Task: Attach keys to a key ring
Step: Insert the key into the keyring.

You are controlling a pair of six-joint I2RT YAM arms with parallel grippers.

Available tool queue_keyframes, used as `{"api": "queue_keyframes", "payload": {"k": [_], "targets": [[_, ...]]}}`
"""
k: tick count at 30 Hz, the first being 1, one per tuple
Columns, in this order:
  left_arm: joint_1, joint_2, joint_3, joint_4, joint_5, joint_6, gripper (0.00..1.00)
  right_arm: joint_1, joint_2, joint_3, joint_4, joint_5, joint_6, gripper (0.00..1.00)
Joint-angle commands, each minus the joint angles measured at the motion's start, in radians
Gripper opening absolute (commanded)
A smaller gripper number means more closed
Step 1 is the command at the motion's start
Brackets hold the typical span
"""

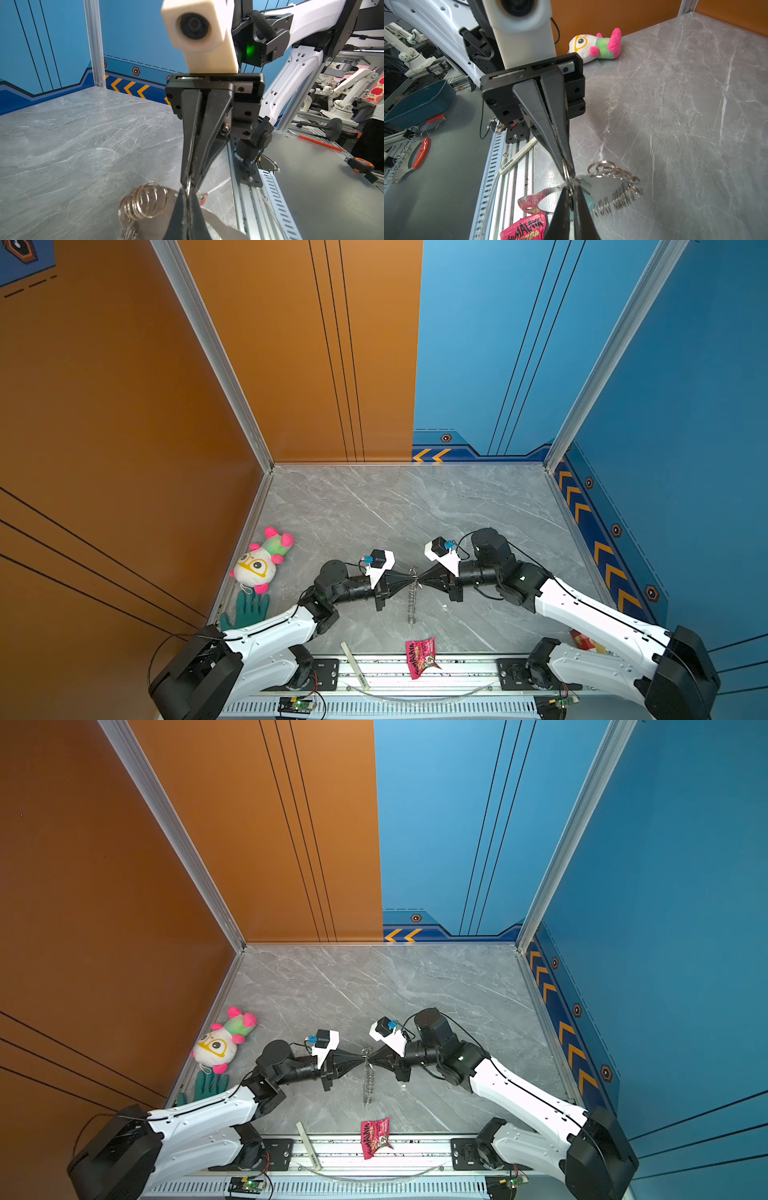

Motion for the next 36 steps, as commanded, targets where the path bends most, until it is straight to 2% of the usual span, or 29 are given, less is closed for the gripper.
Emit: {"api": "queue_keyframes", "payload": {"k": [1,27,32,36], "targets": [[0.008,-0.021,-0.001,0.044,-0.028,0.018,0.0,0.01,-0.023,0.002,-0.042,0.009,-0.001,0.09],[0.014,-0.06,-0.02,0.044,-0.071,0.025,0.0,0.017,-0.008,-0.005,-0.05,0.046,0.023,0.0],[0.015,-0.067,-0.024,0.044,-0.094,0.028,0.0,0.016,0.004,-0.005,-0.048,0.051,0.032,0.0],[0.015,-0.07,-0.028,0.044,-0.097,0.032,0.0,0.016,0.009,-0.009,-0.041,0.051,0.037,0.07]]}}
